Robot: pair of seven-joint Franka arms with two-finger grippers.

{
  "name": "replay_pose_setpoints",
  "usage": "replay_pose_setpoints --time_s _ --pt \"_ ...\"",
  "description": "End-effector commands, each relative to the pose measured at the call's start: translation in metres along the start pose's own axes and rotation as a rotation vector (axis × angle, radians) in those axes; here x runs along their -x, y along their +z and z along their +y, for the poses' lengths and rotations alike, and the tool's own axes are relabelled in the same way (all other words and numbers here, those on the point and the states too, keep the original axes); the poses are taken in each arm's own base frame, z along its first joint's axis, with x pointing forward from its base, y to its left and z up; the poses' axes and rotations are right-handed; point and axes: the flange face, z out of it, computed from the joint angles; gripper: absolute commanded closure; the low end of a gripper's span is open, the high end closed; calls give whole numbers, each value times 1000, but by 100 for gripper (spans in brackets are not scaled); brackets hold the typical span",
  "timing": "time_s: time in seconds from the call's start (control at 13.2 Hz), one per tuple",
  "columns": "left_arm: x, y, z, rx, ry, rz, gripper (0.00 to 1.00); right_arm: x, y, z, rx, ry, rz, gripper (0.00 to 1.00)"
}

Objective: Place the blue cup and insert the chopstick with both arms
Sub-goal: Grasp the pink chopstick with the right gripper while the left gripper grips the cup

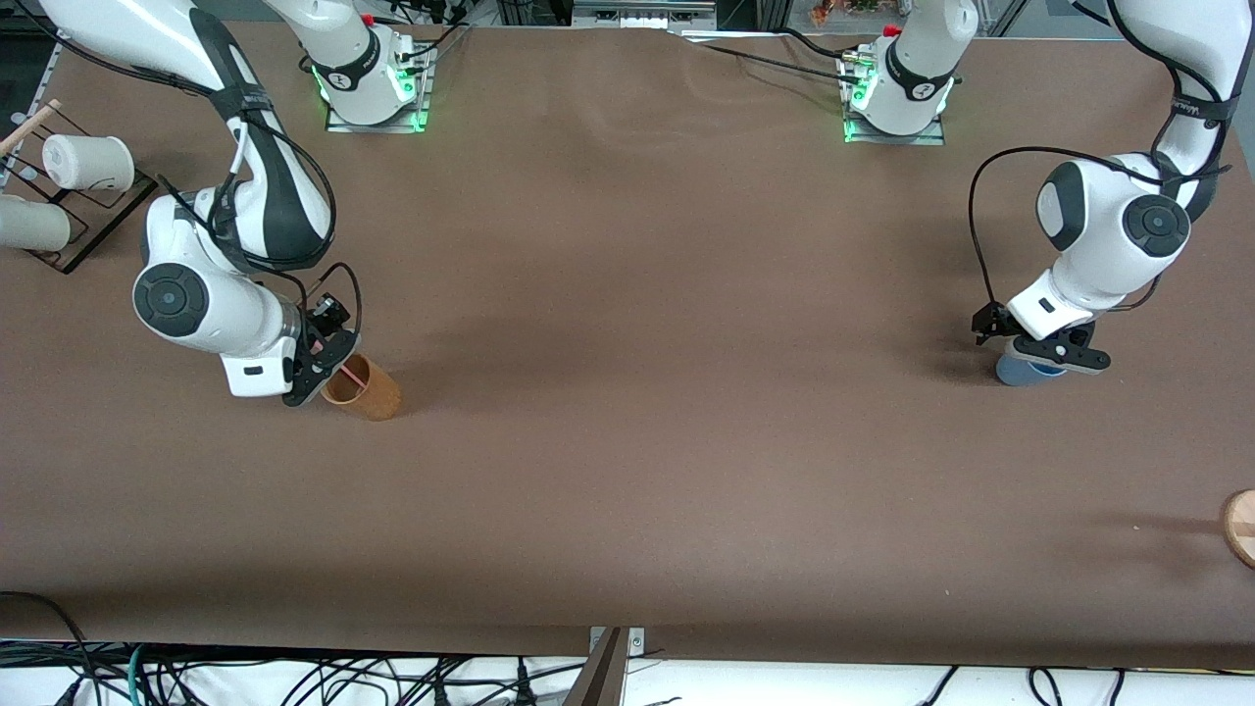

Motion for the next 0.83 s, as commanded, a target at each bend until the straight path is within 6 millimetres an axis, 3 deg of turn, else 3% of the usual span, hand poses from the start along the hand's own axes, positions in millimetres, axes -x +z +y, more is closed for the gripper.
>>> replay_pose_setpoints --time_s 0.0,0.08,0.23,0.45,0.6,0.75 --pt "11 8 3 -5 2 8 30 5 -1 -2 7 -20 2 85" --pt "11 10 3 -3 -5 5 58 5 -1 -2 7 -19 2 95" --pt "12 13 3 -1 -9 -2 100 5 0 -2 6 -17 1 100" --pt "11 10 -1 -3 -6 -3 100 5 -8 0 13 -6 9 100" --pt "10 9 -3 0 -7 -12 100 4 -33 4 32 -2 15 100" --pt "-5 -6 -9 0 -12 -20 100 7 -62 9 20 5 -15 100"
